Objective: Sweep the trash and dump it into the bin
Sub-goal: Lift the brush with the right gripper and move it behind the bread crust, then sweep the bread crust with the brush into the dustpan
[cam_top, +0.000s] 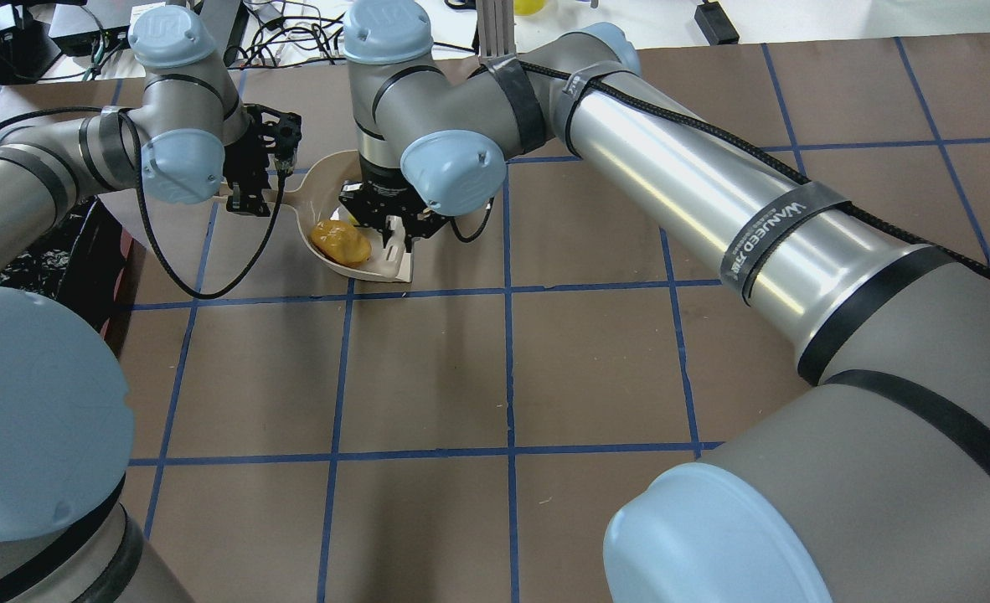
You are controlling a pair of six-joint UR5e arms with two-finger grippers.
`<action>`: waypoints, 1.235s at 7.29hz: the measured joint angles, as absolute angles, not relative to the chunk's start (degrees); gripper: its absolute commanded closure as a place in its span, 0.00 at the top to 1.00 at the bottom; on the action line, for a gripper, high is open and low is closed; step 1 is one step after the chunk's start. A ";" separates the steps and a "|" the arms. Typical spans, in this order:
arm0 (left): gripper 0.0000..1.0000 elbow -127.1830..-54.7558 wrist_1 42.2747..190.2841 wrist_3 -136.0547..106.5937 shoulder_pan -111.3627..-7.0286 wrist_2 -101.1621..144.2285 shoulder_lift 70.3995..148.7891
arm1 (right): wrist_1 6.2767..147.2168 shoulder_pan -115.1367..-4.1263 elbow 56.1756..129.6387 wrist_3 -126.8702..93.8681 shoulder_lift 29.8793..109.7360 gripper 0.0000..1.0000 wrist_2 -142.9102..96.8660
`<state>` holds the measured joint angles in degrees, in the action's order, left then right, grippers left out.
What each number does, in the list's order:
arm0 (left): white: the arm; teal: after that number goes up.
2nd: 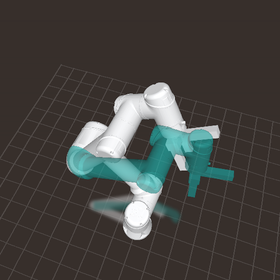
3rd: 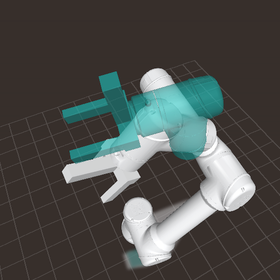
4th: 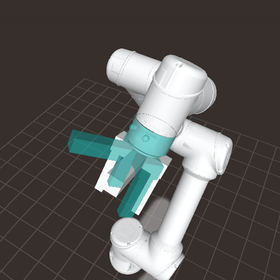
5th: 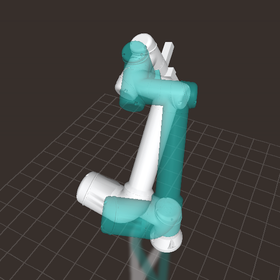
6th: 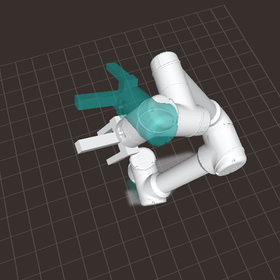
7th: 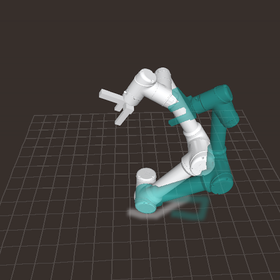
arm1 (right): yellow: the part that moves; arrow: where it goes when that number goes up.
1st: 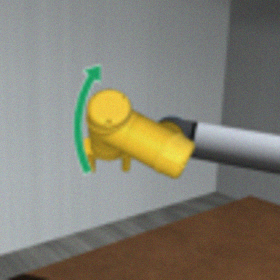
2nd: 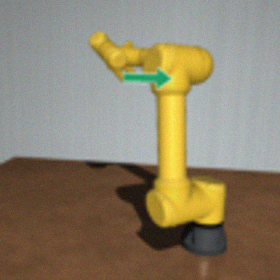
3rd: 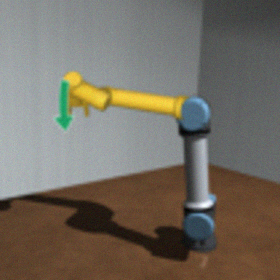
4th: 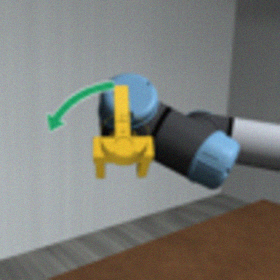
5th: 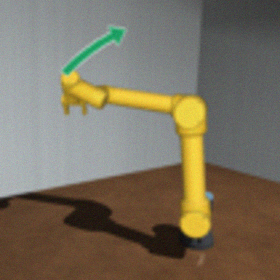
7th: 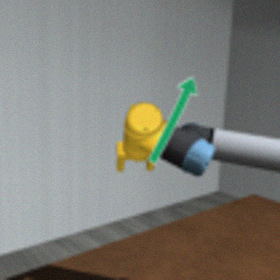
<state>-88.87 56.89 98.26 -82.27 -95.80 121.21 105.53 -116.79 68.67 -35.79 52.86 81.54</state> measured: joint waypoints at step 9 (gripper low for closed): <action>0.00 -88.91 56.87 98.26 -82.26 -96.24 121.37 | 106.17 -113.26 68.26 -23.77 47.64 0.00 88.03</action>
<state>-88.91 56.87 98.26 -82.26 -96.24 121.37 106.17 -113.26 68.26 -23.77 47.64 88.03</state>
